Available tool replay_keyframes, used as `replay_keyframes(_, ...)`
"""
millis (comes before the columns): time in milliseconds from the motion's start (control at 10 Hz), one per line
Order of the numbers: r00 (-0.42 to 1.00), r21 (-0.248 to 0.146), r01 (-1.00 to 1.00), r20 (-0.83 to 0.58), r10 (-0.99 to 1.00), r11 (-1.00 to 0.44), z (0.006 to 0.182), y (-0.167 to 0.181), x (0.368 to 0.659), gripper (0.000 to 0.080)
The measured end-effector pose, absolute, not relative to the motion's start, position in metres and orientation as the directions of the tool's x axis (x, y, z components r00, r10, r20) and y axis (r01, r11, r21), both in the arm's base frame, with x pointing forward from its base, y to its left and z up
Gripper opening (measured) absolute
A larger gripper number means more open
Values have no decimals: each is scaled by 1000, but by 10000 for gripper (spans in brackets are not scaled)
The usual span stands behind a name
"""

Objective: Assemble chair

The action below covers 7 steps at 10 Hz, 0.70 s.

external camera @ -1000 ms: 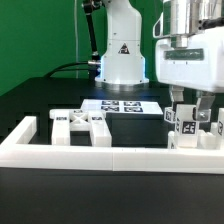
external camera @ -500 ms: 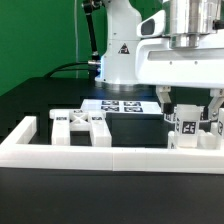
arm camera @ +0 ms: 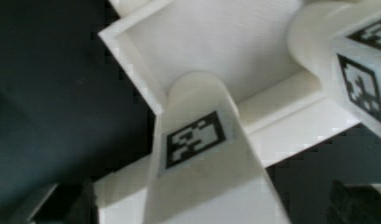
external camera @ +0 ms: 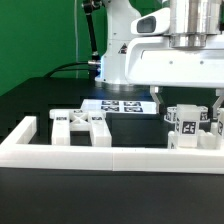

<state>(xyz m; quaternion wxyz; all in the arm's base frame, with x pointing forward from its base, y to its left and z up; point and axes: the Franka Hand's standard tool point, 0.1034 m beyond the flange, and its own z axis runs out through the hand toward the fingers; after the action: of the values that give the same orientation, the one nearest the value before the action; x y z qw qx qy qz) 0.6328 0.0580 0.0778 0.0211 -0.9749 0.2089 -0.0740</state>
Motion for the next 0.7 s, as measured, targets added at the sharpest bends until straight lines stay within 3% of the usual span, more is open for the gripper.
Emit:
replay_keyframes(400, 956, -39, -251, 150, -254, -967, 78, 56, 633, 638)
replay_keyframes(600, 955, -39, -253, 149, -256, -967, 78, 56, 633, 337)
replay_keyframes(700, 953, -40, -260, 149, -264, -965, 78, 56, 633, 337)
